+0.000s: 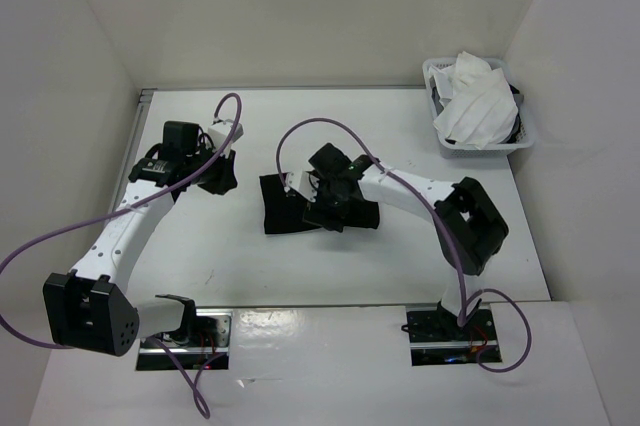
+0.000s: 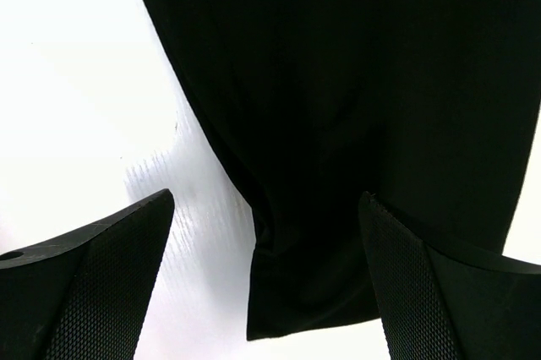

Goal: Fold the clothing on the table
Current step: Fold the skirt

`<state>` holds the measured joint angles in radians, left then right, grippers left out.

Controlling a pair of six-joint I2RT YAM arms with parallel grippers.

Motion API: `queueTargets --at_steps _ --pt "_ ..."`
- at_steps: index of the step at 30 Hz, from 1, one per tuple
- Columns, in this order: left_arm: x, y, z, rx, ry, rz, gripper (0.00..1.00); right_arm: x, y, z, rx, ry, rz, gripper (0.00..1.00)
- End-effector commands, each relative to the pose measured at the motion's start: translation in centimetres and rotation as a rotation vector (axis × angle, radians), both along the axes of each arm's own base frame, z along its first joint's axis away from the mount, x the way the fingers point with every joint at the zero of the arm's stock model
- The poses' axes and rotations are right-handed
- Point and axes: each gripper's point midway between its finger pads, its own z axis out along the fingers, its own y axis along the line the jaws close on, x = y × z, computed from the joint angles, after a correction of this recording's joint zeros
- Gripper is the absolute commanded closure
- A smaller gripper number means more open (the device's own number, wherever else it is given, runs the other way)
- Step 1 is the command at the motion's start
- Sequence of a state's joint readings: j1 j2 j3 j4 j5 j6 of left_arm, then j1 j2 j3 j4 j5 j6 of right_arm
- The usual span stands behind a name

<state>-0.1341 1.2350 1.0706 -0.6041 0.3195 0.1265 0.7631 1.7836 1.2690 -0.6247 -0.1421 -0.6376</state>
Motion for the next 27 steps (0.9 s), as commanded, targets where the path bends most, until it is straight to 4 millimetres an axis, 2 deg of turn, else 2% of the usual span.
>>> queueTargets --at_steps 1,13,27 --pt "-0.1 -0.2 0.6 -0.023 -0.030 -0.010 0.75 0.3 0.3 0.1 0.011 -0.009 0.007 0.06" --pt "-0.1 -0.2 0.6 -0.023 -0.030 -0.010 0.75 -1.5 -0.4 -1.4 -0.028 0.083 0.031 0.06" --pt "0.0 -0.2 0.4 -0.022 -0.021 -0.010 0.75 -4.9 -2.0 -3.7 -0.111 0.230 0.080 0.06"
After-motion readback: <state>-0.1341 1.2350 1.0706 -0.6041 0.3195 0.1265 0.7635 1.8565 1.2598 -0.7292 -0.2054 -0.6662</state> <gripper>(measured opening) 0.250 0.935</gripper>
